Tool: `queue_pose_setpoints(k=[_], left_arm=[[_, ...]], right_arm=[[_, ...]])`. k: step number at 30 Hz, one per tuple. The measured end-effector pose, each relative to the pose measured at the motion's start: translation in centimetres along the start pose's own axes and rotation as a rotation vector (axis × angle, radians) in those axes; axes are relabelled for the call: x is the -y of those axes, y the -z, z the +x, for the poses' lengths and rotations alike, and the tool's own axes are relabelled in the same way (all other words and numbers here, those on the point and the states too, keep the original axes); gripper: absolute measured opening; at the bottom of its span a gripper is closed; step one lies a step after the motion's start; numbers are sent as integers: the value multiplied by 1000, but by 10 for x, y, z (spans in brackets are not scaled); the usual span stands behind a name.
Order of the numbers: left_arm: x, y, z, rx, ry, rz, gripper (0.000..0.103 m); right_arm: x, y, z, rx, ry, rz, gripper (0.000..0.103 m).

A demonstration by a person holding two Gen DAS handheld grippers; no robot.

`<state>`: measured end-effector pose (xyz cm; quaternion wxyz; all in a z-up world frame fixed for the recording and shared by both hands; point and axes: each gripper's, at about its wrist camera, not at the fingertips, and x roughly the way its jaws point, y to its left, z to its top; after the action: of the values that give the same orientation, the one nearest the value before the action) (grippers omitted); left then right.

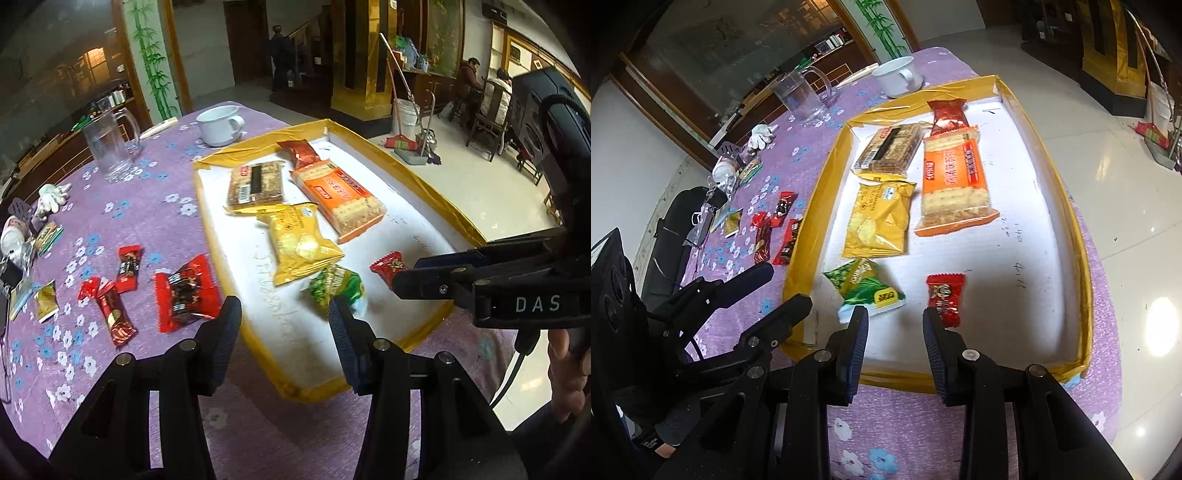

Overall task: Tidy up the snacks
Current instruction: 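Move both tools back over the snacks on the table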

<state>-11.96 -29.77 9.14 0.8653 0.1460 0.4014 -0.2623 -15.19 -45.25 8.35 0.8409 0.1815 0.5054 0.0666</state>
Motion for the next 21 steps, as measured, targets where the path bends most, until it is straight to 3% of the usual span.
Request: queue_pose_setpoints(k=[10,21], left_arm=[[-44,18,-19,54,-28,-135,47],[-105,53,-30,36,-101,-301,47]], right_arm=[[-29,-10,4,16,-1,-44,34],[-79,-20,19,-6,-28,-133,34]])
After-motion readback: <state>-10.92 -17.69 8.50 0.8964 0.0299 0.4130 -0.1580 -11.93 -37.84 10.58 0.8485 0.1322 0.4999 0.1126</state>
